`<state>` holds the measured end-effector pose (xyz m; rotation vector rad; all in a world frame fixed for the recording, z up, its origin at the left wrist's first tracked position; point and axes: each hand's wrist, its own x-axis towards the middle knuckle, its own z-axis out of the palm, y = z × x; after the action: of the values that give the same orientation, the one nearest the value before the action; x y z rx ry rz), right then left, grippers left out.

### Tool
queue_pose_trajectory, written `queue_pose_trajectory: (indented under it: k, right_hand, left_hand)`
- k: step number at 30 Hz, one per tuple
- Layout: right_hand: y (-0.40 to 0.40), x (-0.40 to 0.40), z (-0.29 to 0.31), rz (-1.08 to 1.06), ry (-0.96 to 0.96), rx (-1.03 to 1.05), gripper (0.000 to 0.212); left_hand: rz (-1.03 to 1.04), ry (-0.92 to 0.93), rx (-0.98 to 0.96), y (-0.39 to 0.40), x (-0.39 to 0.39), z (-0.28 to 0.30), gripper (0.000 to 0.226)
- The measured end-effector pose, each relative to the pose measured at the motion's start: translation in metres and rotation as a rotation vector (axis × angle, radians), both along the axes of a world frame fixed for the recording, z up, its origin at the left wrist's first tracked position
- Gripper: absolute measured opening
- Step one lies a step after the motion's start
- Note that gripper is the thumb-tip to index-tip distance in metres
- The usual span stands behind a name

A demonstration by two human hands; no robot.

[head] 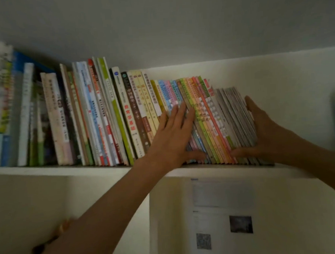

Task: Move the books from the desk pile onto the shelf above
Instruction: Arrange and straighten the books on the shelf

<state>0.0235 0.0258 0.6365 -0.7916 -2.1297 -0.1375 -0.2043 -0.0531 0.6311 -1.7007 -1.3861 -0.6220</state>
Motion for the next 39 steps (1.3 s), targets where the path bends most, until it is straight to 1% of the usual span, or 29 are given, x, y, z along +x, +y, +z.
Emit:
queue_pose_trajectory:
  k: [2,4,6,8,10,11,12,14,15,17,18,20,22,24,25,26,28,29,31,33,34,38,39]
  right_hand:
    - [-0.004,0.002,0.003,-0.032,0.035,-0.01,0.128]
    - [-0.012,-0.006,0.006,-0.101,0.074,0.116,0.119]
    - [-0.026,-0.028,0.008,-0.089,0.115,0.341,0.095]
    - [-0.044,-0.061,0.009,-0.05,0.136,0.538,0.07]
    - [-0.06,-0.096,0.012,-0.036,0.141,0.726,0.051]
    - [-0.067,-0.112,0.014,-0.006,0.138,0.789,0.043]
    - [-0.072,-0.128,0.016,0.046,0.139,0.808,0.036]
    - [-0.08,-0.158,0.025,0.149,0.136,0.766,0.03]
    - [-0.083,-0.173,0.032,0.167,0.13,0.74,0.029]
    - [-0.084,-0.204,0.051,0.152,0.156,0.686,0.025]
    - [-0.084,-0.219,0.062,0.144,0.194,0.619,0.024]
    - [-0.084,-0.246,0.086,0.172,0.302,0.492,0.031]
    - [-0.087,-0.268,0.108,0.248,0.37,0.403,0.044]
    - [-0.091,-0.286,0.123,0.304,0.346,0.309,0.055]
    - [-0.091,-0.293,0.127,0.283,0.307,0.285,0.059]
    - [-0.09,-0.299,0.128,0.223,0.262,0.293,0.061]
    - [-0.088,-0.306,0.124,0.032,0.21,0.41,0.059]
    - [-0.087,-0.309,0.118,-0.058,0.21,0.498,0.057]
    - [-0.086,-0.312,0.104,-0.159,0.233,0.66,0.053]
    - [-0.087,-0.313,0.086,-0.148,0.246,0.787,0.045]
    - [-0.089,-0.313,0.079,-0.125,0.234,0.824,0.044]
    - [-0.094,-0.323,0.058,-0.011,0.048,0.891,0.042]
    - [-0.096,-0.33,0.058,0.005,-0.003,0.902,0.043]
  left_hand:
    - [-0.104,0.002,0.049,-0.011,-0.01,-0.009,0.095]
    - [-0.193,-0.029,0.149,-0.024,-0.023,-0.013,0.075]
    - [-0.243,-0.103,0.19,-0.035,-0.04,-0.012,0.059]
    - [-0.243,-0.168,0.203,-0.047,-0.056,-0.007,0.049]
    - [-0.231,-0.195,0.243,-0.057,-0.074,-0.005,0.042]
    - [-0.221,-0.193,0.254,-0.061,-0.086,-0.003,0.04]
    - [-0.21,-0.189,0.255,-0.066,-0.098,-0.002,0.041]
    - [-0.191,-0.159,0.263,-0.073,-0.127,0.002,0.047]
    - [-0.18,-0.149,0.273,-0.077,-0.142,0.006,0.05]
    - [-0.168,-0.179,0.301,-0.084,-0.171,0.013,0.052]
    - [-0.171,-0.213,0.316,-0.087,-0.184,0.016,0.052]
    - [-0.171,-0.255,0.331,-0.09,-0.209,0.024,0.055]
    - [-0.163,-0.296,0.328,-0.085,-0.228,0.032,0.066]
    - [-0.143,-0.388,0.341,-0.077,-0.24,0.036,0.078]
    - [-0.129,-0.443,0.377,-0.074,-0.244,0.034,0.083]
    - [-0.111,-0.503,0.42,-0.071,-0.246,0.031,0.088]
    - [-0.092,-0.615,0.472,-0.068,-0.251,0.021,0.095]
    - [-0.096,-0.638,0.486,-0.066,-0.255,0.016,0.096]
    - [-0.093,-0.594,0.5,-0.065,-0.267,0.006,0.092]
    - [-0.071,-0.511,0.498,-0.065,-0.276,-0.001,0.09]
    - [-0.055,-0.493,0.477,-0.066,-0.277,-0.004,0.094]
    - [0.06,-0.501,0.34,-0.068,-0.271,-0.01,0.128]
    - [0.097,-0.495,0.319,-0.067,-0.271,-0.01,0.133]
